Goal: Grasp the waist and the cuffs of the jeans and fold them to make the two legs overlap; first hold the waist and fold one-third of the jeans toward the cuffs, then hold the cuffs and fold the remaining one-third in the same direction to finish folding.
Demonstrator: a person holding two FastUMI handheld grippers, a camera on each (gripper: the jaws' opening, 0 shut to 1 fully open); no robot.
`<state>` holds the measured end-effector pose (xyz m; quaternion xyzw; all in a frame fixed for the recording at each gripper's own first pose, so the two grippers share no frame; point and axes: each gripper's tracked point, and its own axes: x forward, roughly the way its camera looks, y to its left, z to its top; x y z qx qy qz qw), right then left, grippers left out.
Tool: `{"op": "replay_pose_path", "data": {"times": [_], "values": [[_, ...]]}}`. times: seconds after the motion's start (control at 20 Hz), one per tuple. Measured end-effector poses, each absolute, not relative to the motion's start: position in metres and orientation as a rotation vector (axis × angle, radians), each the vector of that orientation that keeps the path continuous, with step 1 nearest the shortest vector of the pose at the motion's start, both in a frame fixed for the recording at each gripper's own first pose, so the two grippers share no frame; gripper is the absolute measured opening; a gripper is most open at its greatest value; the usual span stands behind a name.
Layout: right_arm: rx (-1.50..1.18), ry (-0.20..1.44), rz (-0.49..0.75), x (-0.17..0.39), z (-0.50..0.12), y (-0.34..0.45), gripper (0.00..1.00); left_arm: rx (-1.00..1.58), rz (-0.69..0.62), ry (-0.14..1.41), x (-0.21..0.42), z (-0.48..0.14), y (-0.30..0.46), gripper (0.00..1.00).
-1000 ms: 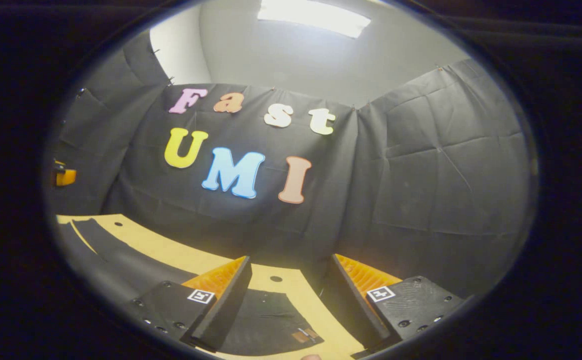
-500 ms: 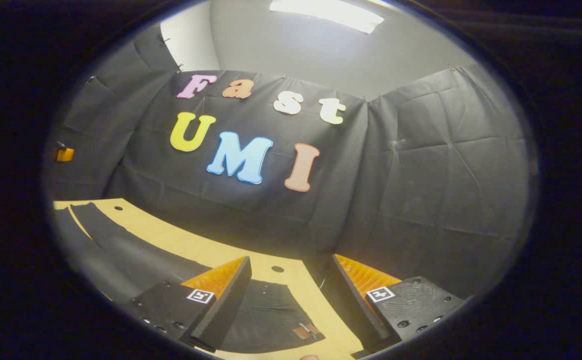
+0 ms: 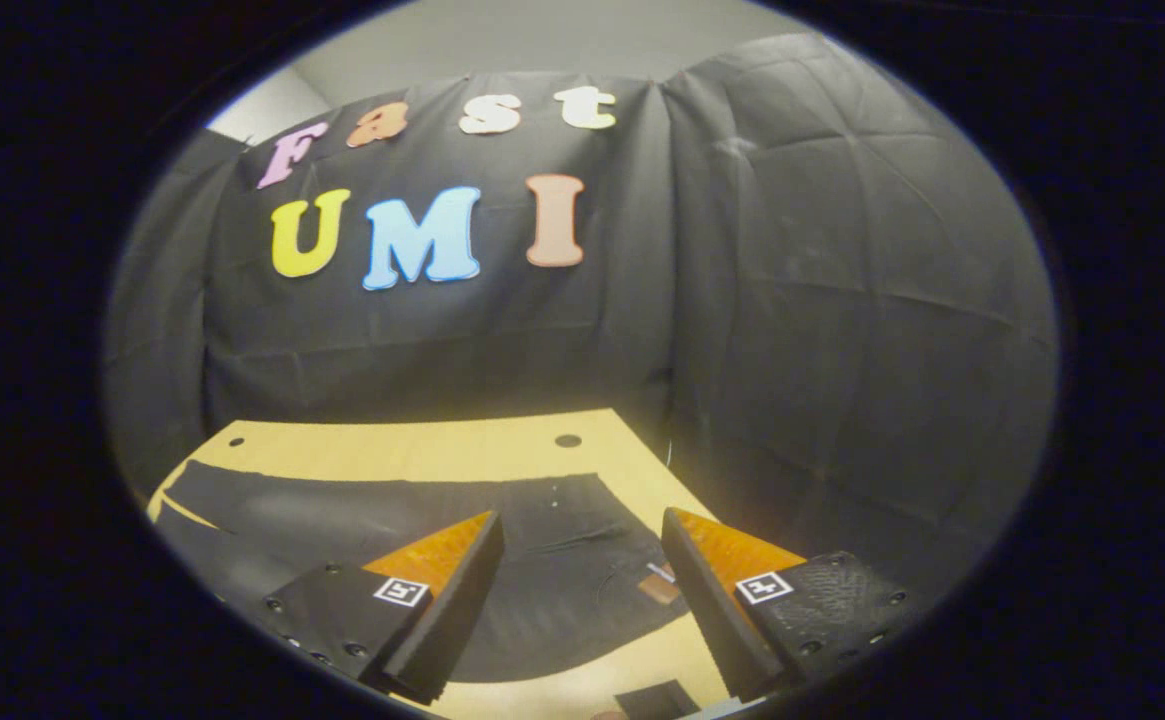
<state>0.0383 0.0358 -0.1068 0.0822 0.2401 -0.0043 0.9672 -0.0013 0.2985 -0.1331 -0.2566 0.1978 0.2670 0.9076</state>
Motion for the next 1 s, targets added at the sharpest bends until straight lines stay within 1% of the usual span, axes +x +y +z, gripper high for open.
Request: {"op": "replay_pose_path", "data": {"times": [0.1, 0.25, 0.35, 0.5, 0.65, 0.75, 1.0], "values": [[0.182, 0.535, -0.036, 0.036, -0.119, 0.037, 0.95, -0.665, 0.621, 0.461, -0.013, -0.165, 0.326, 0.97], [0.204, 0.608, -0.058, 0.03, -0.133, 0.039, 0.95, -0.849, 0.689, 0.547, -0.033, -0.208, 0.346, 0.98], [0.243, 0.655, -0.072, 0.026, -0.143, 0.041, 0.95, -0.922, 0.714, 0.585, -0.039, -0.23, 0.351, 0.99], [0.335, 0.741, -0.102, 0.015, -0.163, 0.043, 0.95, -1.101, 0.756, 0.62, -0.047, -0.268, 0.359, 0.99], [0.418, 0.835, -0.126, -0.001, -0.18, 0.039, 0.94, -1.239, 0.818, 0.602, -0.055, -0.298, 0.381, 0.99], [0.484, 0.89, -0.143, -0.007, -0.191, 0.038, 0.95, -1.302, 0.833, 0.586, -0.054, -0.313, 0.393, 0.99], [0.673, 0.976, -0.225, -0.022, -0.222, 0.034, 0.95, -1.355, 0.86, 0.58, -0.048, -0.338, 0.414, 0.99]]}}
